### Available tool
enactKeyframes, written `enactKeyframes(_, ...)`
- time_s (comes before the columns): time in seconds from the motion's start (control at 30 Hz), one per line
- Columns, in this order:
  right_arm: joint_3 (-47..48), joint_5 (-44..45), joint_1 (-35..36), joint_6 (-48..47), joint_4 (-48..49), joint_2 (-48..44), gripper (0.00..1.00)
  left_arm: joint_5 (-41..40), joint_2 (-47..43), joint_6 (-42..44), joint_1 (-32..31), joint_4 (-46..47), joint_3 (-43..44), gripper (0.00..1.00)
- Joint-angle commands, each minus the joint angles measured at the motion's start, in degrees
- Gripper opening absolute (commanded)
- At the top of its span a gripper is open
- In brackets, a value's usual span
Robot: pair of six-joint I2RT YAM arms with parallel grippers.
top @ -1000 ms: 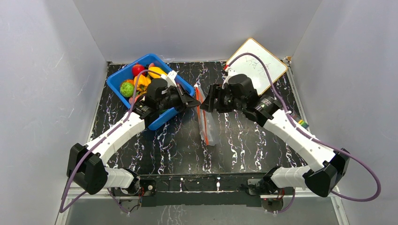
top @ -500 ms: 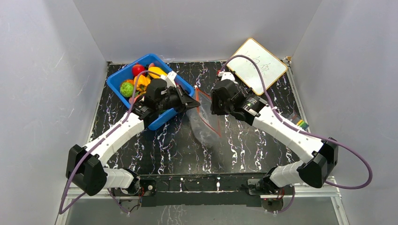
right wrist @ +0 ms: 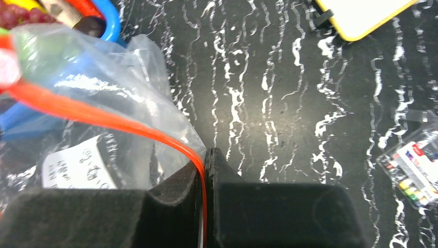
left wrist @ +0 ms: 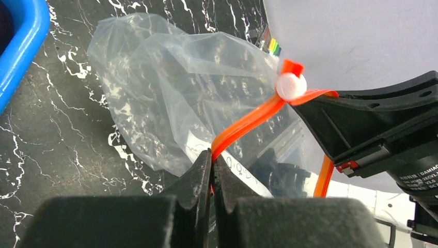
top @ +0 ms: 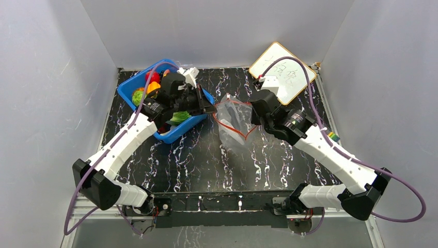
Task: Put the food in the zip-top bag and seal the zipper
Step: Open the zipper of the food storage bag at the center of the board.
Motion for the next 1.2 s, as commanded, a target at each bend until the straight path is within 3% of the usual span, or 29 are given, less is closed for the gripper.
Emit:
enactKeyframes(0.0, -2.26, -9.47, 0.01, 0.66, 4.31, -1.62, 0.0, 4.98, 2.21, 2.28, -0.08, -1.56, 0.3, 0.03)
enactKeyframes(0.13, -6.52, -12.91, -0.03, 5.83, 8.71, -3.29, 0.0, 10.91, 2.67, -2.73, -0.14, 6.97, -4.31, 0.51)
enactKeyframes(0.23, -9.51, -12.14, -0.01, 9.1, 13.31, -4.74, 0.0, 18.69, 1.16, -12.04, -0.22, 23.94, -12.17, 0.64)
enactKeyframes(0.3, -9.9, -12.58, 0.01, 10.0, 15.32, -4.06, 0.0, 19.51, 1.26, -15.94, -0.43, 30.07, -14.47, 0.67)
enactKeyframes(0.43, -8.16, -10.89, 0.03, 10.13, 15.31, -1.68, 0.0, 18.39, 4.06, -11.9, -1.51, 24.27, -11.34, 0.7)
enactKeyframes(0.5, -8.06, -10.7, 0.09, 9.08, 16.48, -0.95, 0.0, 18.77, 4.96, -12.01, -1.86, 25.86, -11.79, 0.7)
enactKeyframes(0.6, -8.07, -10.19, 0.08, 7.9, 16.76, -0.08, 0.0, 14.33, 6.15, -10.03, -2.33, 22.41, -11.03, 0.7)
enactKeyframes(0.67, -8.41, -10.39, 0.03, 7.39, 17.11, -0.31, 0.0, 10.6, 6.92, -8.6, -2.45, 18.59, -9.68, 0.68)
enactKeyframes(0.73, -8.65, -10.53, 0.07, 6.68, 17.21, -0.63, 0.0, 6.98, 7.48, -6.86, -2.7, 15.26, -8.15, 0.59)
enactKeyframes(0.77, -8.45, -10.39, 0.03, 6.12, 16.77, -0.65, 0.02, 4.92, 7.66, -6.26, -2.86, 13.96, -7.54, 0.49)
enactKeyframes(0.83, -6.52, -9.37, 0.11, 4.82, 13.52, -0.24, 0.13, 2.93, 7.82, -5.3, -2.95, 12.32, -6.21, 0.09)
enactKeyframes(0.87, -5.26, -8.15, 0.07, 4.24, 11.22, 0.01, 0.18, 2.29, 7.84, -4.95, -3.16, 12.04, -5.78, 0.0)
enactKeyframes(0.93, -3.66, -5.4, 0.04, 3.11, 6.64, 0.11, 0.24, 2.01, 7.6, -5.04, -3.47, 12.61, -5.48, 0.0)
enactKeyframes(1.03, -3.79, -3.91, 0.03, 1.89, 4.53, -1.05, 0.25, 2.87, 8.11, -6.6, -4.09, 13.7, -5.01, 0.0)
enactKeyframes(1.17, -3.6, -1.79, 0.03, 0.56, 3.25, -2.5, 0.14, 7.37, 10.37, -10.24, -4.51, 15.38, -4.31, 0.0)
